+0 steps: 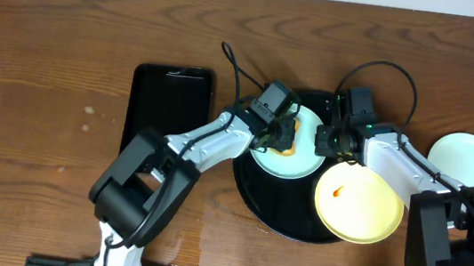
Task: Clean dirty plates on tray and stack at the side
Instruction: 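Scrub the blue plate with the sponge while right gripper holds its rim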
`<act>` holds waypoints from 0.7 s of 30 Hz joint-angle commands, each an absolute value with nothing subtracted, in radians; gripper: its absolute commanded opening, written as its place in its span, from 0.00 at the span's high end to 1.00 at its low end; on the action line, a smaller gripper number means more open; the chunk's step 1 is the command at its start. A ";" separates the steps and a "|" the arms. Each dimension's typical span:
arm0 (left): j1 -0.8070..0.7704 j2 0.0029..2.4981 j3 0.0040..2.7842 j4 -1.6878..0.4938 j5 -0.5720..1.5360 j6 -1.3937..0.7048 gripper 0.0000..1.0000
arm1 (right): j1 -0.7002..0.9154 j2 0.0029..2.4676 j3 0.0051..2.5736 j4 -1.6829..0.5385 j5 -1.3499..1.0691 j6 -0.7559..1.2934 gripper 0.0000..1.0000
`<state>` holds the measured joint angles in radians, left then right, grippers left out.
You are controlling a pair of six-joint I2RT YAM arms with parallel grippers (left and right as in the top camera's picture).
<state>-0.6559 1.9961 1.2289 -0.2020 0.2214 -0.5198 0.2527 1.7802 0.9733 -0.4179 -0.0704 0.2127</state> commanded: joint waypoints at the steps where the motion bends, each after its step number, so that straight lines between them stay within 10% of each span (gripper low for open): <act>1: -0.655 2.029 1.245 -0.237 0.113 -0.466 0.93 | 0.242 1.817 0.961 -0.441 -0.030 0.208 0.99; 21: -0.656 2.029 1.312 -0.465 -0.312 -0.244 0.92 | 0.242 1.818 0.961 -0.469 0.023 0.209 0.99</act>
<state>-0.6800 2.0010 1.2858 -0.4019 -0.1764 -0.2775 0.2527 1.7802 0.9791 -0.4377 -0.0669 0.2127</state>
